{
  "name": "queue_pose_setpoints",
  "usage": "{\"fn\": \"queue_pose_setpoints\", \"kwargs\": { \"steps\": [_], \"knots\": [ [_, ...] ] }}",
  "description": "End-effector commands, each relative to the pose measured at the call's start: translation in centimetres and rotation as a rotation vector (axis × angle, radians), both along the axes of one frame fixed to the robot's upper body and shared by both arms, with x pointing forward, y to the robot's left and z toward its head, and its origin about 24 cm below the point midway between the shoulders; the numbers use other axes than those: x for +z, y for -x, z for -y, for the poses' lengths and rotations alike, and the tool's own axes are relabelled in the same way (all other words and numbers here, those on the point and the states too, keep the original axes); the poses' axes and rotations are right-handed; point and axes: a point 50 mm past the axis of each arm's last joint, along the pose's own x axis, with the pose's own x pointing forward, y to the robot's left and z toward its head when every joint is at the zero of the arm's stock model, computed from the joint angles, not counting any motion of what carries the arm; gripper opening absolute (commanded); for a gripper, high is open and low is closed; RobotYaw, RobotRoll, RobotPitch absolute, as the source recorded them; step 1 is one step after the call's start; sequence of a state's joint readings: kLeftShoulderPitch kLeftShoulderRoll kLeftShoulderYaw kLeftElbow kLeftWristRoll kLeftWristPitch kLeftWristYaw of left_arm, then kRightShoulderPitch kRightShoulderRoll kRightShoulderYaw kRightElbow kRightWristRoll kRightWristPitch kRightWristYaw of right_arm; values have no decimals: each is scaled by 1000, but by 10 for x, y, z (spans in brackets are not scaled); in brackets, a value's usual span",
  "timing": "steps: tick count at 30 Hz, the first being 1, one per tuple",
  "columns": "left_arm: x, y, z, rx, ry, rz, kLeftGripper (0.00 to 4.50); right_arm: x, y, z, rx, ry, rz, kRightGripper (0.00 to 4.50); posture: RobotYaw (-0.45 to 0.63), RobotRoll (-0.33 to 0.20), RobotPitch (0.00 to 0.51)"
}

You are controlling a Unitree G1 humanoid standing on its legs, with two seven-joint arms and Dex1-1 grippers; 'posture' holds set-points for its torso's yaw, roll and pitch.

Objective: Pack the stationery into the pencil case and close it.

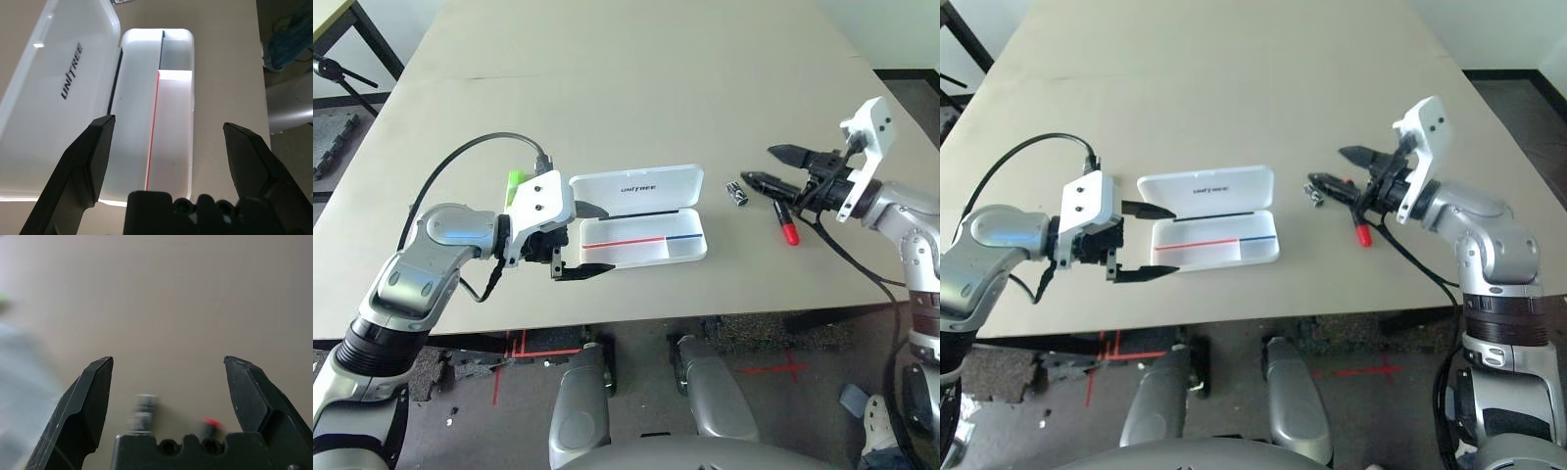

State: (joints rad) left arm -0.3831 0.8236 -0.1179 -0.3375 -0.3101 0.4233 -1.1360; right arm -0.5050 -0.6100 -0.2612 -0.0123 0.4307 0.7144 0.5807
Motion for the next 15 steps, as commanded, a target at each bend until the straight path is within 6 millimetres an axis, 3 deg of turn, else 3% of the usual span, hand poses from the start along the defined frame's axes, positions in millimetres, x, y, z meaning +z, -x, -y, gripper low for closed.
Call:
{"fn": "queue_pose_setpoints", "kwargs": {
  "steps": [1, 15],
  "knots": [
    [-1, -3, 1, -4, -2, -1, 4463, -14, 2, 15, -137, 4, -87, 4500, -176, 0, 221],
    [-1, -5, 2, -4, -10, 15, 4463, -58, 20, 10, -108, 70, -374, 4500, -154, 0, 212]
  ]
}}
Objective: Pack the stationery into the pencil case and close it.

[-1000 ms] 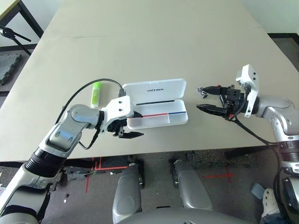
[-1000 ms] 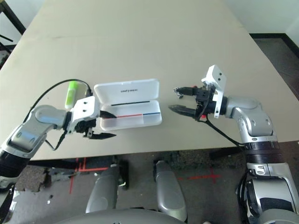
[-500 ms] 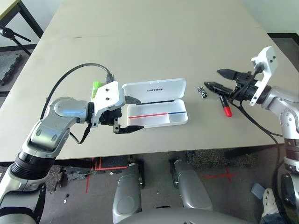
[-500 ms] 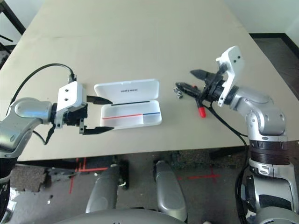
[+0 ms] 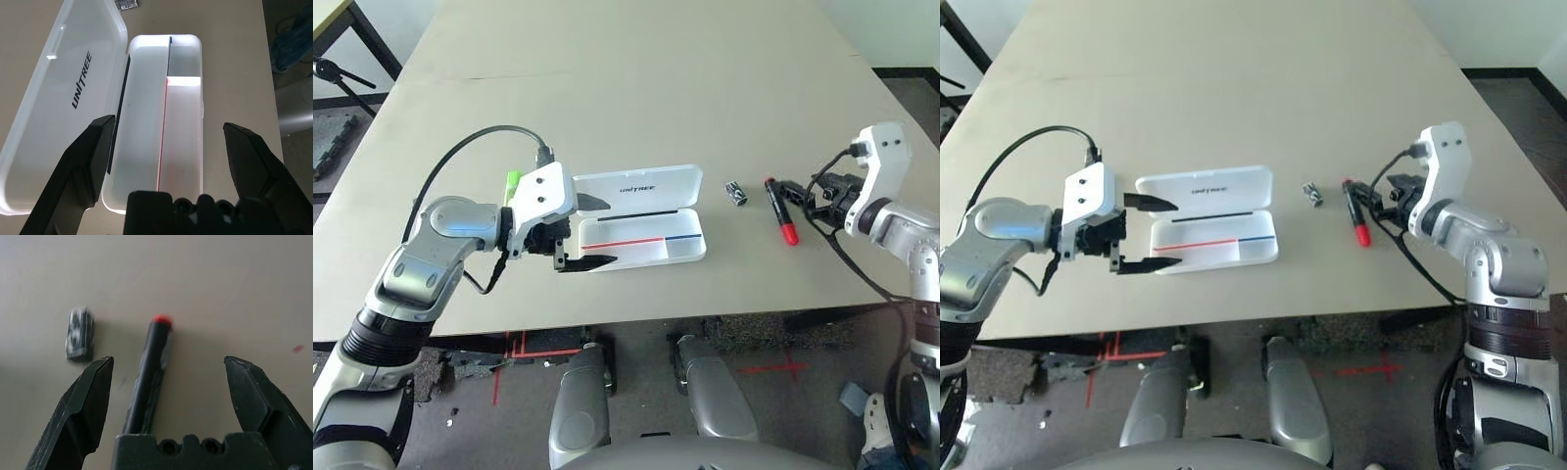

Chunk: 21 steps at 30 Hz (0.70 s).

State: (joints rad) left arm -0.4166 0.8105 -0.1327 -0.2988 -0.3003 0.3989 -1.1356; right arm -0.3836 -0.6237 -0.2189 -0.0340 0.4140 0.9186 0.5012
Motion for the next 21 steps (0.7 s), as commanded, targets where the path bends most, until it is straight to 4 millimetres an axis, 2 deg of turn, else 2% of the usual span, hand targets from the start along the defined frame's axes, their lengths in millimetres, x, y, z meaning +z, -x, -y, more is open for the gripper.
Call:
{"fn": "queue_pose_setpoints", "kwargs": {
  "steps": [1, 5, 7, 9, 10, 13, 16, 20, 21],
  "knots": [
    [-3, 1, 0, 1, -16, -3, 4463, -6, 3, 2, -3, 31, -72, 4500, -150, 0, 211],
    [-3, 2, -1, 7, -18, -1, 4463, -8, 1, 4, -12, 53, -126, 4500, -143, 0, 209],
    [-3, 2, -1, 9, -19, 0, 4500, -8, 0, 5, -15, 58, -133, 4111, -140, 0, 209],
    [-3, 3, -2, 12, -20, 0, 4500, -6, -1, 6, -11, 62, -142, 3551, -135, 0, 209],
    [-3, 3, -2, 13, -20, 0, 4500, -5, -1, 6, -7, 65, -145, 3070, -135, 0, 209],
    [-3, 3, -3, 17, -21, 0, 4500, 2, -3, 7, 10, 71, -140, 1985, -131, 0, 209],
    [-2, 4, -4, 22, -23, 1, 4500, 14, -5, 4, 91, 127, -108, 716, -127, 0, 210],
    [-2, 6, -7, 28, -33, -1, 4500, 30, -2, -4, 235, 213, -78, 21, -120, 0, 213],
    [-2, 6, -7, 30, -34, -1, 4500, 36, -2, -6, 275, 239, -64, 21, -118, 0, 214]
  ]
}}
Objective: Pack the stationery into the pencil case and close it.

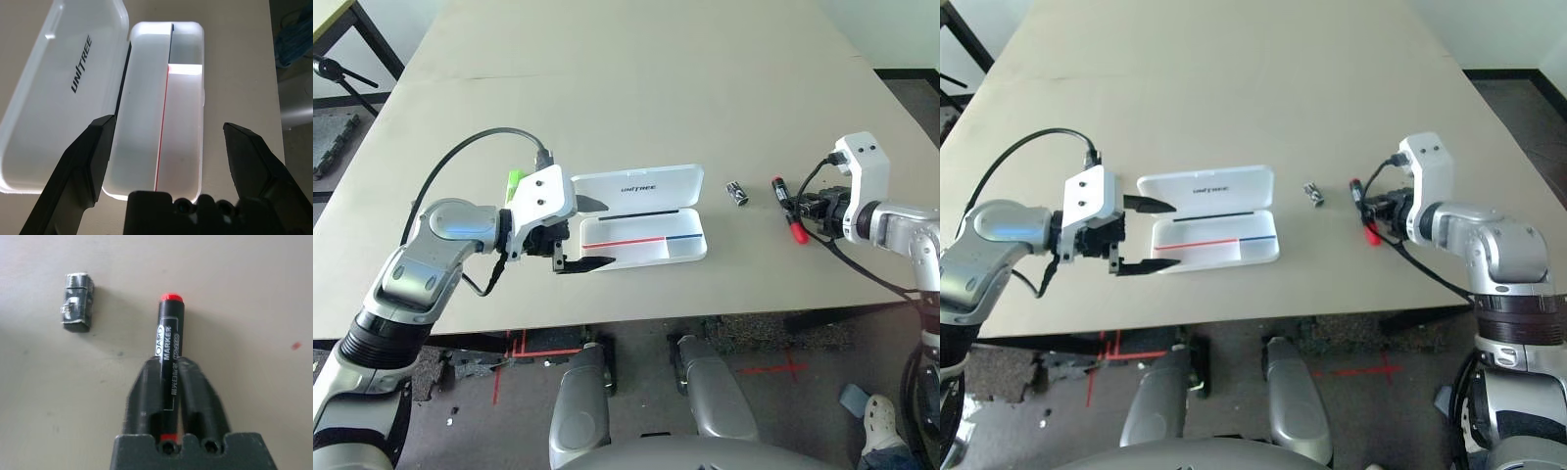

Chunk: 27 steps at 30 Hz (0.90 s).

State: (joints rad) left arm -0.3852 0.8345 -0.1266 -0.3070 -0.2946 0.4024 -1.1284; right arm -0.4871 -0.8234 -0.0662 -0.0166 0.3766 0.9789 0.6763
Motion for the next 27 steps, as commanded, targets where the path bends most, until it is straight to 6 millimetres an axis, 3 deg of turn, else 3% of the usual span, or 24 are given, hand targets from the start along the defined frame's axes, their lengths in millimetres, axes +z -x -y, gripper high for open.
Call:
{"fn": "queue_pose_setpoints", "kwargs": {
  "steps": [1, 9, 15, 18, 27],
  "knots": [
    [3, 4, -2, 5, -11, 13, 4500, 11, 2, -12, 146, 65, 16, 21, -117, 0, 214],
    [2, 6, -4, 17, -15, 13, 4500, 37, 5, -24, 335, 130, 63, 21, -108, 0, 220],
    [1, 6, -4, 23, -13, 11, 4500, 27, -4, -11, 174, 107, 71, 21, -106, 0, 220],
    [0, 6, -3, 24, -12, 11, 4500, 22, -7, -8, 104, 50, 82, 579, -106, 0, 220],
    [-2, 4, 0, 13, -7, 6, 4500, 18, -8, -6, -51, -172, 179, 4013, -141, 0, 223]
  ]
}}
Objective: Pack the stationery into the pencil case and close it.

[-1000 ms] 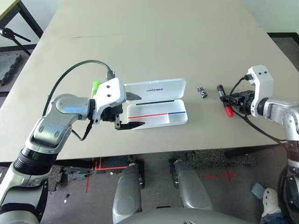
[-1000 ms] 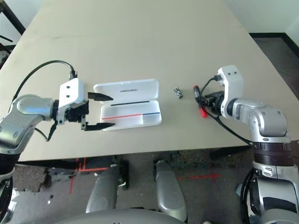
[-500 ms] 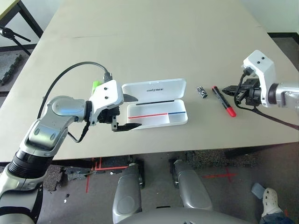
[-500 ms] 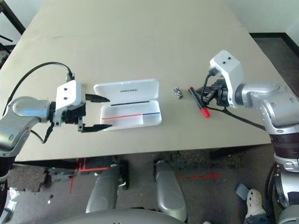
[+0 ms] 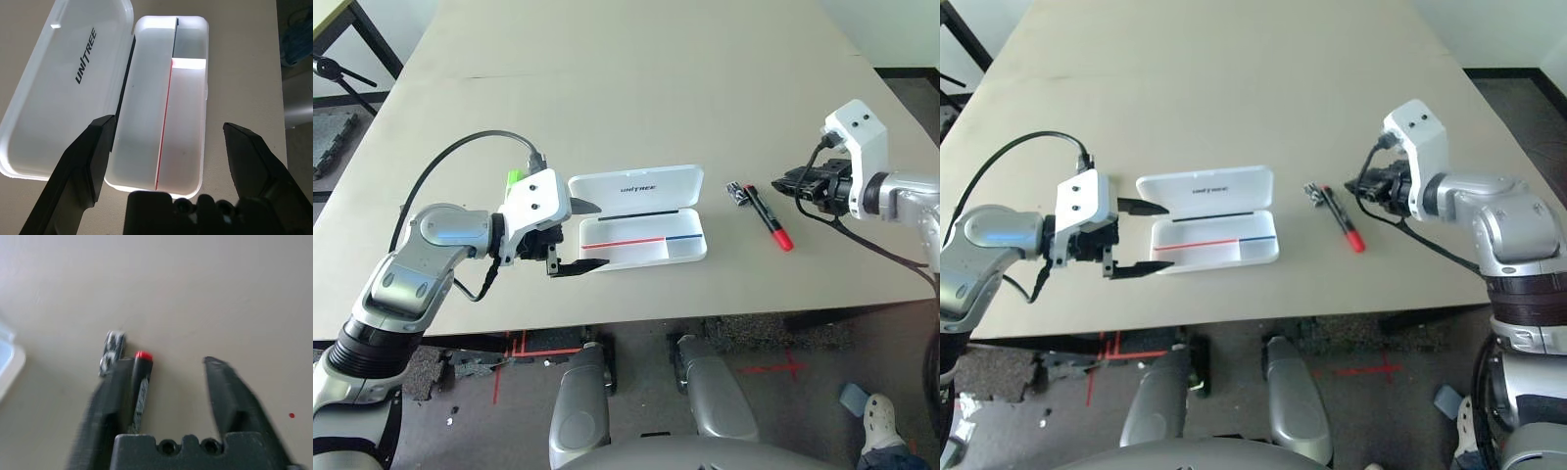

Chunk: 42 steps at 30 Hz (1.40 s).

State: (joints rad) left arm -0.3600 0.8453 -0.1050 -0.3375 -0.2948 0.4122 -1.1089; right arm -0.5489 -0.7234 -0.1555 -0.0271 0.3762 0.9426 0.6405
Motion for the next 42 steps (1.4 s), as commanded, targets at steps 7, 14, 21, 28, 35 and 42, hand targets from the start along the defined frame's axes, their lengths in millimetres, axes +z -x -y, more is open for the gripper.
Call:
{"fn": "queue_pose_setpoints", "kwargs": {
  "steps": [7, 14, 21, 28, 35, 42],
  "knots": [
    [-6, -1, 6, -26, -4, -14, 4500, -14, 19, 8, -61, -153, 15, 4453, -159, 0, 227],
    [-8, -1, 9, -39, 0, -18, 4500, -28, 38, 7, -18, -87, -95, 4453, -168, 0, 227],
    [-9, -1, 11, -42, 3, -19, 4500, -22, 38, 5, 6, -17, -114, 4453, -164, 0, 223],
    [-10, 0, 12, -39, 11, -17, 4500, -28, 32, 6, -6, 57, -141, 4453, -154, 0, 223],
    [-11, 2, 13, -39, 13, -20, 4500, -43, 24, 6, -20, 90, -191, 4453, -148, 0, 224],
    [-11, 3, 13, -39, 11, -22, 4500, -54, 18, 6, -48, 70, -222, 4092, -140, 0, 229]
  ]
}}
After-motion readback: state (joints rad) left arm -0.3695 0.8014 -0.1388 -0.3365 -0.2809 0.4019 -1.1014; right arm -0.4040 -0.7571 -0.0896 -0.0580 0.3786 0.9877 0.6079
